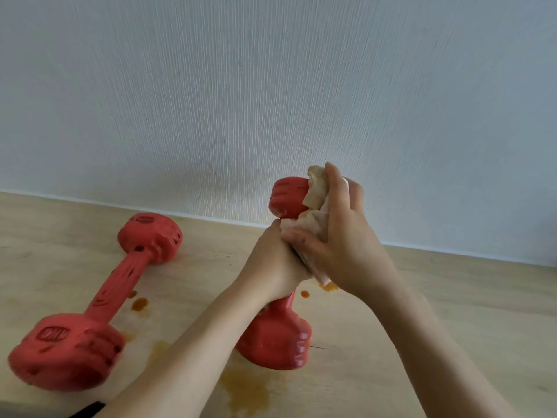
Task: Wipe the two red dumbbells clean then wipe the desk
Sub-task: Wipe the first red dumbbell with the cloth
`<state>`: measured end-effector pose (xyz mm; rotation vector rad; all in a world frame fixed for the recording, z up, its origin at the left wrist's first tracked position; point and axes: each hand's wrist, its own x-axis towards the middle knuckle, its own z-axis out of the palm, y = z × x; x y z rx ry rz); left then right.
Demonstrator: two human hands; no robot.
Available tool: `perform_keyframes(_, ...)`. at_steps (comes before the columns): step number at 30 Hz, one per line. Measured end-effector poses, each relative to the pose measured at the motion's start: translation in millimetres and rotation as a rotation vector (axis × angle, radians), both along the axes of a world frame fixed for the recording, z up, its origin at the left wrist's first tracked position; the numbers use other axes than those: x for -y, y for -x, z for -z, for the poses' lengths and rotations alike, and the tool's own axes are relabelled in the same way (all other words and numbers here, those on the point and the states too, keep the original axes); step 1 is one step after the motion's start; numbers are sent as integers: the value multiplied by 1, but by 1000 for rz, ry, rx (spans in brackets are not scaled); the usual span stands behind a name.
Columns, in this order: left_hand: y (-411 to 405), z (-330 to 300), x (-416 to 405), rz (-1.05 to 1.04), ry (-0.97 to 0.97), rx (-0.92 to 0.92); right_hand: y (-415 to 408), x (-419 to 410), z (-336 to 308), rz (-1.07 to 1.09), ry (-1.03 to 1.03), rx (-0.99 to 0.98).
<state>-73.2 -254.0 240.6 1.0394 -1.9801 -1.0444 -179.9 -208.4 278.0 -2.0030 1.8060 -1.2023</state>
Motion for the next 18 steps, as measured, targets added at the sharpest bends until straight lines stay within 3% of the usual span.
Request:
perform_keyframes(5, 1, -8, -11, -1, 60, -10, -6, 10, 7, 144, 155, -27)
perform_keyframes(11, -2, -6, -13, -10, 13, -72, 21, 6, 33, -121, 171, 366)
perform_keyframes(15, 0, -3, -12, -30, -39, -90, 20, 5, 31, -115, 108, 394)
perform_keyframes(18, 7, -1, -12, -56, 0, -186, -1, 7, 18, 56, 100, 248)
